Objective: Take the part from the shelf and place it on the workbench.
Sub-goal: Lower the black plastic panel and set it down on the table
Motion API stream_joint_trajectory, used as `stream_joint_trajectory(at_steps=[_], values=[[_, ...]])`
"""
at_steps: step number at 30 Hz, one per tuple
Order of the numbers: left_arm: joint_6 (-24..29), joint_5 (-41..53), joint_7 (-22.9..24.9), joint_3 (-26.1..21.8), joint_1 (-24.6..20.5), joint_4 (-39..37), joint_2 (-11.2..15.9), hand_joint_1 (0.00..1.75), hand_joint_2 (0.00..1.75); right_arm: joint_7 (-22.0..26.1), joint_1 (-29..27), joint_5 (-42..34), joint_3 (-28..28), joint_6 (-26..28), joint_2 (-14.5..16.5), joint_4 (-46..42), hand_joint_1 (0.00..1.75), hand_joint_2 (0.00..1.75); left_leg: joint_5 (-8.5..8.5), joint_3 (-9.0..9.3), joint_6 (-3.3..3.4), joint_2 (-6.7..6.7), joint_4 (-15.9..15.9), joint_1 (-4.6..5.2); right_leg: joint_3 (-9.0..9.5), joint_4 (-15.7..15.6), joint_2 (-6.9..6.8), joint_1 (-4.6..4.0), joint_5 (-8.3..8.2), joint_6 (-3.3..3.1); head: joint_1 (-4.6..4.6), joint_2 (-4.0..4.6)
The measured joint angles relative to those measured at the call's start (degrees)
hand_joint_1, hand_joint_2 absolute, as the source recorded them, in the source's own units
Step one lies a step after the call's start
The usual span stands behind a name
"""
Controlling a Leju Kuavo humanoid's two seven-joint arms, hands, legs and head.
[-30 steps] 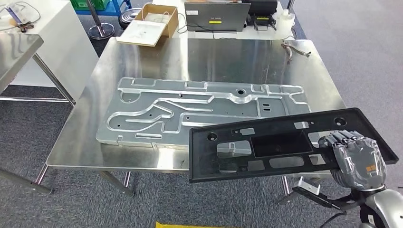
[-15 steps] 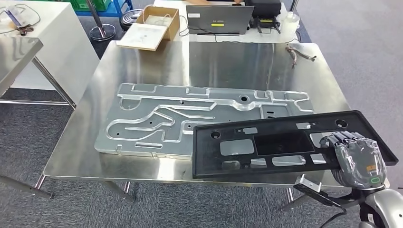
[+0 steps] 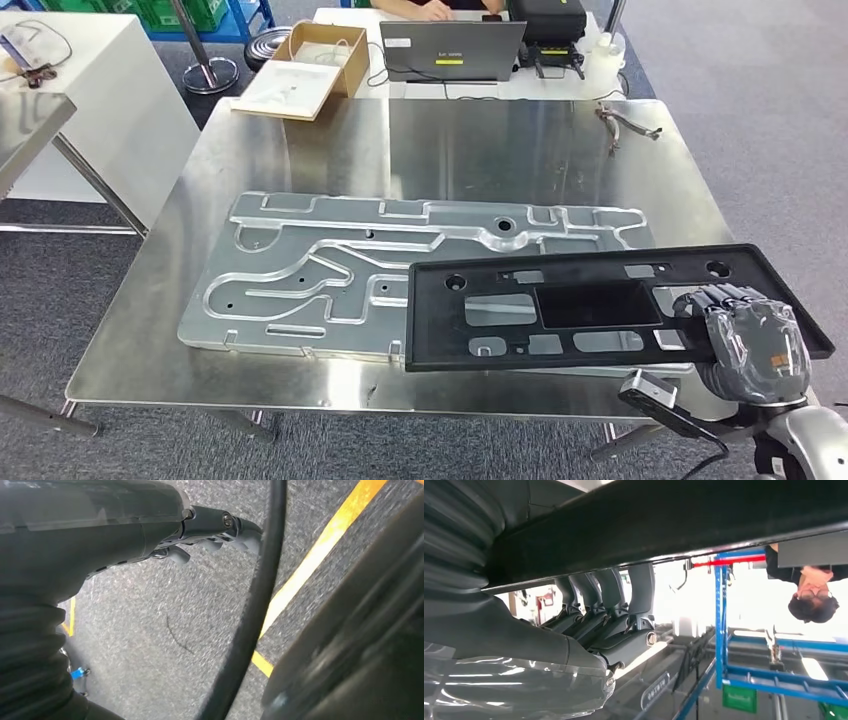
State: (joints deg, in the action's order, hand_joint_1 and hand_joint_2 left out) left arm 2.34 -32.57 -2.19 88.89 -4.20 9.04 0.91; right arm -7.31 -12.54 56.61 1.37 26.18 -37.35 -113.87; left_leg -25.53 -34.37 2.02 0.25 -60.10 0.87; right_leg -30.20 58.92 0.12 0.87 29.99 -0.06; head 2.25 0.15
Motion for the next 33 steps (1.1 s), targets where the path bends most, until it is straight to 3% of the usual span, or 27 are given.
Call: stream_joint_trajectory(at_steps=[4,5,7,8,9,10,12,14,19,21,23,24,25,27,29,30,33], values=[[0.0,0.0,0.0,0.0,0.0,0.0,-0.1,0.00,1.75,0.1,-0.1,-0.4,-0.3,0.0,0.2,0.1,1.59,1.75,0.12,1.50,0.55,-0.03,2.4,-0.38,-0.15,1.1,-0.10,0.20,0.95,1.10,0.00,0.00],[0.0,0.0,0.0,0.0,0.0,0.0,-0.1,0.00,1.75,0.1,0.0,-0.6,-0.4,0.0,0.2,0.1,1.59,1.75,0.19,2.05,0.72,-0.06,2.9,-0.58,-1.25,3.3,-0.10,0.22,1.97,1.26,0.00,0.00],[0.0,0.0,0.0,0.0,-0.1,0.0,-0.1,0.00,1.75,0.1,0.1,-0.9,-0.6,0.0,0.3,0.4,1.59,1.75,-0.17,2.58,1.01,-0.08,3.2,-0.54,-5.46,10.1,-0.09,0.42,4.46,1.61,0.00,0.00],[0.0,0.0,0.0,0.0,-0.1,0.0,-0.1,0.00,1.75,0.1,0.2,-1.2,-0.6,0.0,0.4,0.6,1.59,1.75,-0.43,2.78,1.04,-0.05,3.1,-0.54,-7.51,12.8,-0.09,0.55,4.96,1.84,0.00,0.00],[0.0,0.1,0.0,0.0,-0.1,0.0,-0.1,0.00,1.75,0.3,0.2,-1.6,-0.6,-0.1,0.4,0.9,1.59,1.75,-0.76,3.07,0.99,-0.02,3.1,-0.57,-8.78,13.9,-0.10,0.71,4.40,2.09,0.00,0.00],[0.0,0.2,0.0,0.0,-0.1,0.0,-0.1,0.00,1.75,0.5,0.5,-2.0,-0.6,-0.3,0.5,1.4,1.59,1.75,-1.11,3.42,0.86,0.02,3.0,-0.64,-8.99,13.0,-0.12,0.87,2.76,2.32,0.00,0.00],[0.0,0.3,0.0,0.0,-0.1,0.0,-0.2,0.00,1.75,1.1,1.5,-3.0,-0.6,-0.5,0.5,2.7,1.59,1.75,-1.98,4.12,0.35,0.06,2.6,-0.81,-6.81,6.7,-0.14,1.18,-1.78,2.65,0.00,0.00],[0.0,0.5,-0.1,0.0,-0.2,0.0,-0.2,0.00,1.75,1.5,2.9,-3.7,-0.5,-0.6,0.5,4.2,1.59,1.75,-2.96,4.37,-0.40,0.09,2.1,-0.71,-4.67,1.6,-0.06,1.08,-3.72,2.35,0.01,0.00],[-0.1,0.9,-0.2,0.0,-0.4,0.0,-0.2,0.00,1.75,2.5,5.9,-5.2,-0.2,-1.6,0.5,7.4,1.59,1.75,-4.67,4.36,-1.77,0.08,0.6,-0.67,-3.86,0.5,0.10,0.98,-2.93,0.41,0.01,0.00],[-0.1,1.2,-0.5,0.0,-0.4,0.0,-0.2,0.00,1.75,3.5,9.6,-6.6,0.7,-2.4,0.5,10.8,1.59,1.75,-7.25,1.48,-2.26,0.07,-5.2,-0.85,-3.47,0.4,0.12,1.00,-2.69,-0.18,0.01,0.00],[-0.3,0.9,-1.1,0.0,-0.5,0.0,-0.1,0.00,1.75,5.2,15.2,-8.5,2.4,-3.4,0.5,17.0,1.59,1.75,-9.58,-3.36,-2.47,0.06,-12.9,-0.93,-3.15,0.4,0.22,0.87,-2.40,-0.49,0.01,0.00],[-0.5,0.7,-1.4,0.0,-0.5,0.0,-0.1,0.00,1.75,6.1,18.4,-9.4,3.6,-3.9,0.5,20.8,1.59,1.75,-9.42,-5.13,-2.43,0.07,-15.0,-0.94,-2.94,0.4,0.31,0.80,-2.22,-0.55,0.01,0.00],[-0.7,0.5,-1.7,0.0,-0.5,0.0,0.0,0.00,1.75,7.1,21.7,-10.3,4.9,-4.2,0.5,24.8,1.59,1.75,-8.03,-5.86,-2.28,0.07,-14.7,-0.93,-2.65,0.4,0.41,0.74,-2.01,-0.53,0.02,0.00],[-0.9,0.2,-2.0,0.0,-0.5,0.0,0.1,0.00,1.75,8.6,27.5,-11.5,7.6,-4.4,0.6,32.1,1.59,1.75,-2.75,-4.48,-1.59,0.06,-8.5,-0.81,-1.89,0.4,0.50,0.64,-1.47,-0.38,0.01,0.00],[-1.1,0.0,-2.3,0.0,-0.5,0.0,0.4,0.00,1.75,9.6,32.5,-12.5,10.0,-4.4,0.9,38.2,1.59,1.75,0.78,-2.21,-0.82,0.02,-1.9,-0.48,-1.43,0.4,0.44,0.43,-0.97,-0.03,0.01,0.00],[-1.2,-0.2,-2.4,0.0,-0.6,0.0,0.5,0.00,1.75,10.2,34.8,-12.8,11.2,-4.5,1.2,41.1,1.59,1.75,1.35,-1.62,-0.60,0.00,-0.1,-0.32,-1.39,0.4,0.42,0.37,-0.87,0.20,0.01,0.00],[-1.4,-0.8,-2.7,0.0,-0.7,0.0,0.7,0.00,1.75,12.2,41.8,-13.5,15.0,-3.8,3.1,50.4,1.59,1.75,1.39,-1.39,-1.16,0.06,0.9,-0.30,-1.45,0.2,0.20,0.32,-0.85,0.44,0.01,0.00]])
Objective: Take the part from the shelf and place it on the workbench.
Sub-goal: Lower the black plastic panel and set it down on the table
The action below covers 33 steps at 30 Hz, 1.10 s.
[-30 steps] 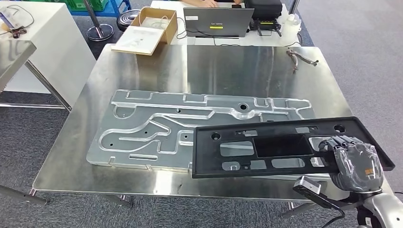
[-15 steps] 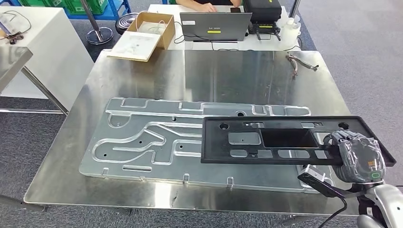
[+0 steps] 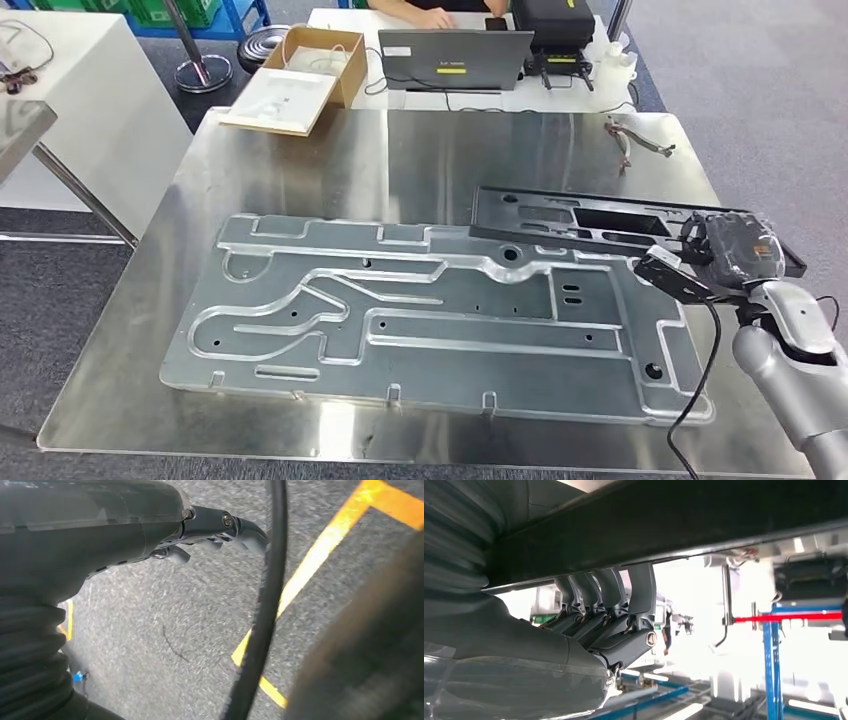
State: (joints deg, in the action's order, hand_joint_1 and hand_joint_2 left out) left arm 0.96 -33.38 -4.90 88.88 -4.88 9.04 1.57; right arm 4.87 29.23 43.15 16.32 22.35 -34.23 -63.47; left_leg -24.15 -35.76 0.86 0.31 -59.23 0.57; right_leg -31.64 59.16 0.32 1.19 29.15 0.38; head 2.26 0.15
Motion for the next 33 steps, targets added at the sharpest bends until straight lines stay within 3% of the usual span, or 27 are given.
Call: stream_joint_trajectory(at_steps=[1,7,17,33], values=[[0.0,-0.1,-0.1,0.0,0.0,0.0,0.0,0.00,1.75,0.4,2.1,-0.1,1.3,0.4,0.8,2.9,1.59,1.75,0.03,0.01,-0.16,0.06,0.1,-0.01,0.06,-0.1,-0.14,0.03,0.02,-0.02,-0.01,0.00],[-0.2,-0.5,-0.2,0.0,0.0,0.0,0.2,0.00,1.75,1.9,8.7,-0.5,6.1,1.3,4.1,12.7,1.59,1.75,-0.18,0.01,0.26,0.57,0.1,0.05,0.58,-0.8,-0.64,0.07,0.08,0.25,-0.01,0.00],[-0.7,-2.1,-1.1,-0.2,-0.1,0.0,1.1,0.00,1.75,4.8,17.0,-0.7,14.2,3.1,15.5,26.1,1.59,1.75,-0.14,0.17,0.42,0.43,0.1,0.03,0.63,-0.9,-0.61,0.03,-0.06,0.50,-0.01,0.00],[-0.7,-2.7,-0.7,-0.2,0.2,0.0,1.7,0.00,1.75,5.2,19.5,-0.2,18.3,5.6,20.3,29.2,1.59,1.75,-0.13,0.17,0.42,0.41,0.1,0.00,0.62,-0.9,-0.55,-0.02,-0.05,0.50,-0.01,0.00]])
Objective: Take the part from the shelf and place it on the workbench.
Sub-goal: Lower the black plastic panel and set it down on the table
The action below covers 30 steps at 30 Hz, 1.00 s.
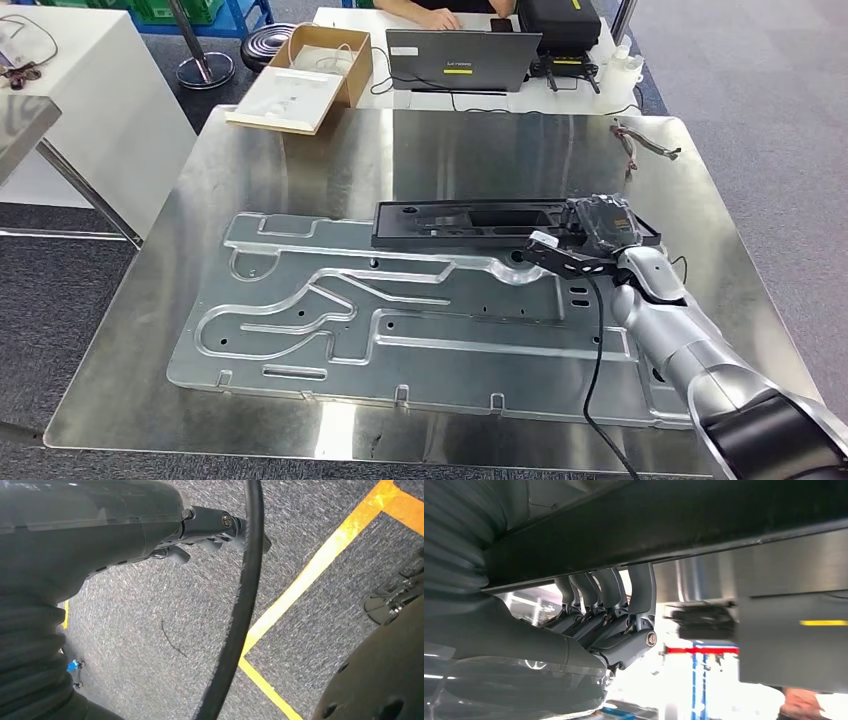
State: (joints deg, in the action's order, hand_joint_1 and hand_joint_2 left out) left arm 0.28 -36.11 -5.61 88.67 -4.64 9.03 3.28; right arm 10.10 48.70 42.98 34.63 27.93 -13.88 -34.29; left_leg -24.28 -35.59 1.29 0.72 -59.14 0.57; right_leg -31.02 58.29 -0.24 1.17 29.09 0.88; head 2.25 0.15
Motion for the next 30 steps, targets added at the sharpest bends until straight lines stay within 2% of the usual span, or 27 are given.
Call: stream_joint_trajectory(at_steps=[4,12,21,25,30], values=[[0.1,0.3,0.1,0.0,0.1,0.0,0.1,0.00,1.75,-3.1,-0.6,1.5,2.6,0.6,0.4,-4.9,1.59,1.75,0.00,0.00,-0.01,0.02,0.0,-0.01,-0.01,0.0,-0.02,0.00,0.00,0.00,0.00,0.00],[0.4,1.5,0.2,0.2,0.1,0.0,0.1,0.00,1.75,-7.7,-3.2,5.4,5.7,1.0,-0.8,-16.2,1.59,1.75,-0.02,-0.01,-0.01,-0.03,0.0,-0.01,-0.03,0.0,0.05,0.01,0.00,0.00,0.00,0.00],[0.4,1.9,0.7,0.2,0.2,0.0,0.1,0.00,1.75,-13.1,-9.0,13.9,6.6,0.5,-5.0,-31.9,1.59,1.75,-0.05,-0.01,-0.02,-0.03,0.0,-0.01,-0.02,0.0,0.06,0.02,0.00,0.00,0.00,0.00],[0.3,3.1,0.8,0.2,0.2,0.0,0.1,0.00,1.75,-13.4,-10.7,14.5,6.6,-0.4,-6.1,-35.3,1.59,1.75,-0.05,-0.01,-0.02,-0.03,0.0,-0.01,-0.02,0.0,0.06,0.01,0.00,0.00,0.00,0.00],[0.2,4.3,0.9,0.2,0.1,0.0,0.1,0.00,1.75,-13.8,-11.5,12.6,6.4,-1.2,-6.3,-35.6,1.59,1.75,-0.05,0.00,-0.02,-0.04,0.0,-0.01,-0.01,0.0,0.06,0.01,0.00,0.00,0.00,0.00]])
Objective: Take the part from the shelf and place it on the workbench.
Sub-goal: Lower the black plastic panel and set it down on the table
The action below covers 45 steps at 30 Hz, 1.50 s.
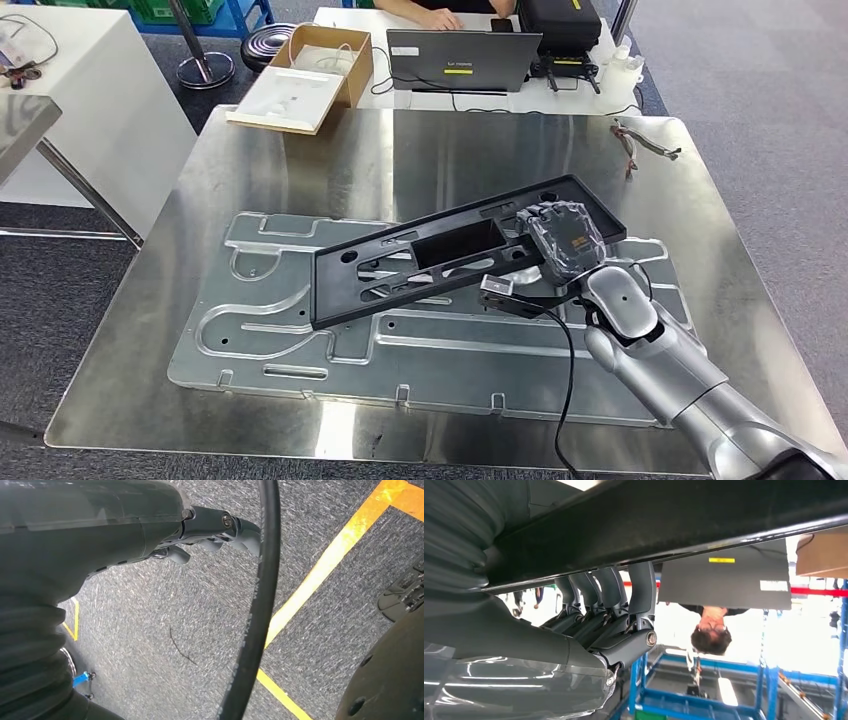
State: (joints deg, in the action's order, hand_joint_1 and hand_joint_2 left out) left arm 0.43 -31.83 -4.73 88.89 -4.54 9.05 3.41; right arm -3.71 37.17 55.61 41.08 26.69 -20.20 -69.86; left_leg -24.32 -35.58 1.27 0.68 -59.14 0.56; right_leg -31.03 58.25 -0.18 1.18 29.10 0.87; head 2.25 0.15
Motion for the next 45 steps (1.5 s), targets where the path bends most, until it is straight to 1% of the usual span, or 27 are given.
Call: stream_joint_trajectory(at_steps=[4,13,18,22,38,42,44,45], values=[[0.0,0.3,0.0,0.0,0.0,0.0,0.0,0.00,1.75,0.1,-0.4,-3.0,-0.8,0.1,0.0,1.9,1.59,1.75,0.00,-0.01,0.00,0.00,0.0,0.00,0.00,0.0,0.00,0.01,0.00,0.00,0.00,0.00],[-0.1,-0.4,0.1,0.0,0.0,0.0,0.0,0.00,1.75,-1.4,-0.1,-6.5,-3.6,-0.2,-0.7,8.6,1.59,1.75,0.00,-0.03,0.00,0.09,0.0,0.01,0.02,0.0,-0.09,0.02,0.00,0.00,0.00,0.00],[-0.1,-0.5,0.1,0.0,0.0,0.0,0.0,0.00,1.75,-1.5,-0.1,-7.2,-4.1,-0.3,-0.8,9.5,1.59,1.75,0.00,-0.03,0.00,0.08,0.0,0.01,0.02,0.0,-0.08,0.02,0.00,0.00,0.00,0.00],[-0.1,-0.4,0.4,0.0,-0.1,0.0,-0.1,0.00,1.75,-1.3,0.2,-9.4,-5.6,-1.0,-1.4,14.5,1.59,1.75,-0.01,0.00,0.00,0.00,0.0,0.01,0.01,0.0,0.00,0.01,0.00,0.01,0.00,0.00],[-0.2,-0.7,0.5,0.0,-0.1,0.0,-0.1,0.00,1.75,-1.1,0.7,-11.6,-6.1,-1.9,-1.4,16.9,1.59,1.75,0.00,0.13,0.01,0.00,0.0,0.01,0.15,0.0,0.00,0.02,0.00,0.01,0.00,0.00],[-0.1,-0.7,0.5,0.0,-0.1,0.0,-0.1,0.00,1.75,-1.1,0.7,-11.7,-6.1,-2.0,-1.4,16.9,0.00,0.00,-0.01,0.14,0.01,0.00,0.0,0.01,0.16,0.0,0.00,0.03,0.00,0.01,0.00,0.00],[0.0,-0.6,0.6,0.0,-0.1,0.0,-0.1,0.00,1.75,-1.2,0.6,-11.8,-6.1,-2.2,-1.5,16.9,0.00,0.00,-0.01,0.15,0.01,0.00,0.0,0.01,0.16,0.0,0.01,0.03,0.00,0.01,0.00,0.00],[0.1,-0.5,0.6,0.0,-0.1,0.0,-0.1,0.00,1.31,-1.2,0.6,-11.9,-6.2,-2.3,-1.5,16.9,0.00,0.00,-0.01,0.15,0.01,0.00,0.0,0.01,0.16,0.0,0.01,0.03,0.00,0.01,0.00,0.00]])
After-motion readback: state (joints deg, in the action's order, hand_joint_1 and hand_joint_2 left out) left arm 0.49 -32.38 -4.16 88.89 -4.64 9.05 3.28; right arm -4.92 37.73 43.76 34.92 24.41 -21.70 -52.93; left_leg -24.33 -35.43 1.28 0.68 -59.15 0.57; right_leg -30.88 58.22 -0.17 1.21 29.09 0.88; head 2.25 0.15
